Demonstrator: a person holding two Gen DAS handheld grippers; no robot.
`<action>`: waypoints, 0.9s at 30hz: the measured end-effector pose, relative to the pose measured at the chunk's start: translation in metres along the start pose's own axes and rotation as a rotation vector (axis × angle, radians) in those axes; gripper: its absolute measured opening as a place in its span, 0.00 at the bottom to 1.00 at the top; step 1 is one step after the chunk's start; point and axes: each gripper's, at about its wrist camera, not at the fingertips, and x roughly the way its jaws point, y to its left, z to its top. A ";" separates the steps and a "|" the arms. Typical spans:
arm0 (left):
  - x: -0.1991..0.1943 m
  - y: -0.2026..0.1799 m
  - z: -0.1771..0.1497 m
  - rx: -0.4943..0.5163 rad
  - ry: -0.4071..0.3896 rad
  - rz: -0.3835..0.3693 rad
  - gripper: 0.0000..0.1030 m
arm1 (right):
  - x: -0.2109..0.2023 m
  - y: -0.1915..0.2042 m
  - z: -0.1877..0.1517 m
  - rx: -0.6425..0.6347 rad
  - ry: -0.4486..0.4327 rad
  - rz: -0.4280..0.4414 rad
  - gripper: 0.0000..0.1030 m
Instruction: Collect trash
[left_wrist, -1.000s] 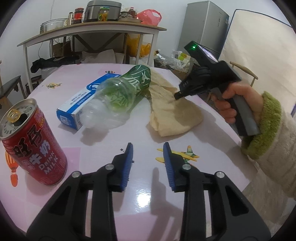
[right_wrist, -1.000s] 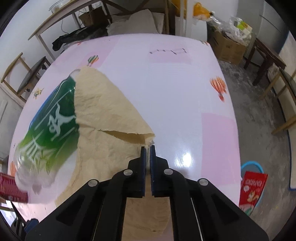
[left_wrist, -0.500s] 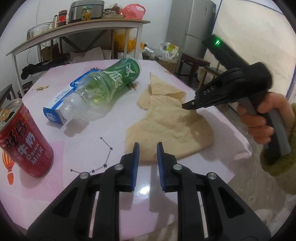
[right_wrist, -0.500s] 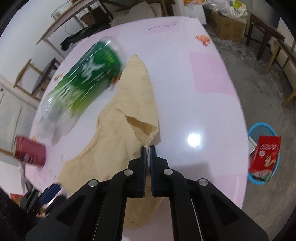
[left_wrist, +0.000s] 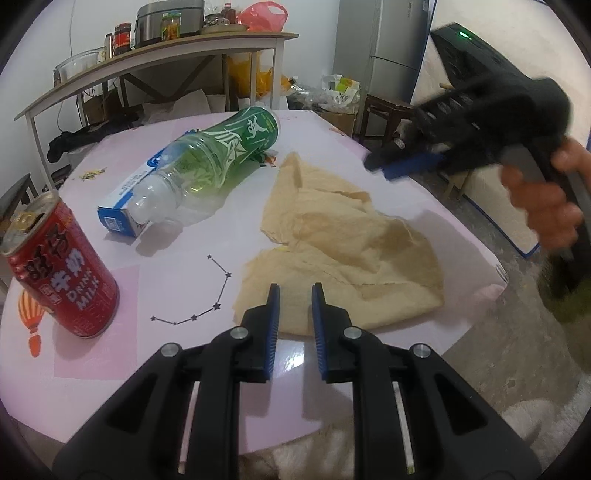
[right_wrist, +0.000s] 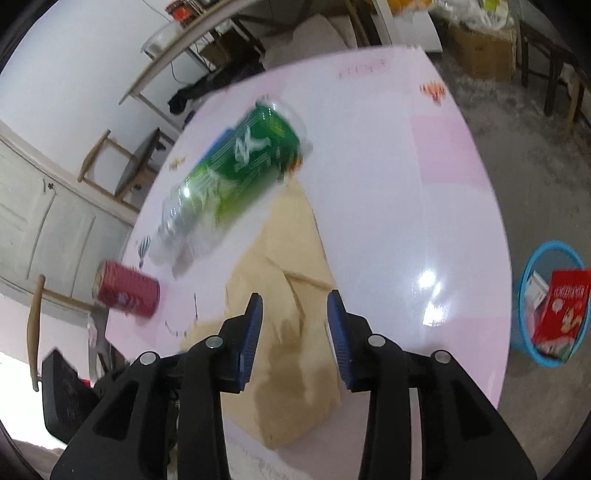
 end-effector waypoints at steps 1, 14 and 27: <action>-0.003 0.000 -0.001 0.001 0.000 -0.001 0.15 | 0.003 0.001 0.005 -0.005 -0.008 0.001 0.35; 0.001 -0.005 -0.015 0.031 0.045 -0.031 0.15 | 0.062 0.007 0.007 -0.052 0.188 0.104 0.35; 0.009 0.002 -0.010 0.009 0.030 -0.053 0.15 | 0.056 0.020 -0.037 -0.103 0.371 0.309 0.37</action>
